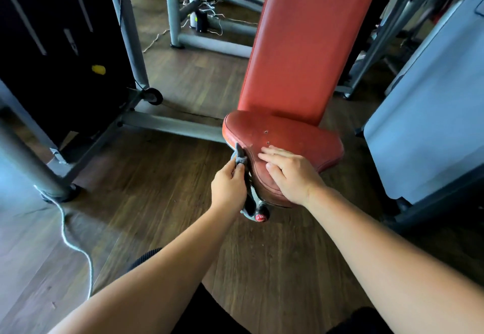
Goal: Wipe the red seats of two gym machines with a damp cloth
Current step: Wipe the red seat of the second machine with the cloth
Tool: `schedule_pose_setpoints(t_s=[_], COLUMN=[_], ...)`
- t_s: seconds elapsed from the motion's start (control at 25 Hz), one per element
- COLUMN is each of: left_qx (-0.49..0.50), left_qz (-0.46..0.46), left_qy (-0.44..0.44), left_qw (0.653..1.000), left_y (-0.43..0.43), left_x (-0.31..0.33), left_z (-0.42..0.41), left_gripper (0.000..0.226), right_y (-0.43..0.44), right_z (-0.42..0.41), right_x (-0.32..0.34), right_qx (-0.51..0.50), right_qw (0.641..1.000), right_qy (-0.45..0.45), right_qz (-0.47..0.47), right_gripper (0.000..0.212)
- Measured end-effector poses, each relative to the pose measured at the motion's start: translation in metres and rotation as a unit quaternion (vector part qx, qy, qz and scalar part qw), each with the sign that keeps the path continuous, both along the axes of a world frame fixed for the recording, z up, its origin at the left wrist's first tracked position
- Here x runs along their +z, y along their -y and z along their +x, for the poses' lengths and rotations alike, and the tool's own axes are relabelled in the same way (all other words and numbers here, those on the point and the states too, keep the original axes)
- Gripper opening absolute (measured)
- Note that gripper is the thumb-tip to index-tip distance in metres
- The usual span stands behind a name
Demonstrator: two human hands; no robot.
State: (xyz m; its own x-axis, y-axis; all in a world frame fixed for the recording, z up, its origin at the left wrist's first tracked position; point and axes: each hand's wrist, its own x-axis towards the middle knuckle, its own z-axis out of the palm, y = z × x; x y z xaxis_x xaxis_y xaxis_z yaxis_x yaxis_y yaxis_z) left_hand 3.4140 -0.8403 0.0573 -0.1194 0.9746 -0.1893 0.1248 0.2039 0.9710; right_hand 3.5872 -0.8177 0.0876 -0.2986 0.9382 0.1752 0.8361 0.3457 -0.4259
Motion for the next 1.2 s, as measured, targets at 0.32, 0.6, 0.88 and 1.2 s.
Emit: schedule_pose_setpoints(t_s=[0.32, 0.6, 0.88, 1.2], left_qx=[0.046, 0.027, -0.159, -0.241], left_qz=[-0.05, -0.128, -0.129, -0.076], left_qy=[-0.008, 0.153, 0.089, -0.445], left_qw=[0.998, 0.98, 0.975, 0.859], left_y=[-0.001, 0.014, 0.036, 0.047], left_x=[0.133, 0.268, 0.372, 0.394], left_z=[-0.018, -0.004, -0.027, -0.073], left_gripper=[0.024, 0.025, 0.029, 0.035], right_y=[0.023, 0.031, 0.062, 0.055], right_z=[-0.044, -0.09, -0.066, -0.045], right_x=[0.106, 0.237, 0.337, 0.391], right_qx=[-0.109, -0.172, -0.211, -0.121], right_qw=[0.98, 0.887, 0.922, 0.97], right_qy=[-0.137, -0.4, -0.281, -0.14], right_qz=[-0.098, -0.152, -0.164, -0.16], right_gripper=[0.039, 0.033, 0.031, 0.042])
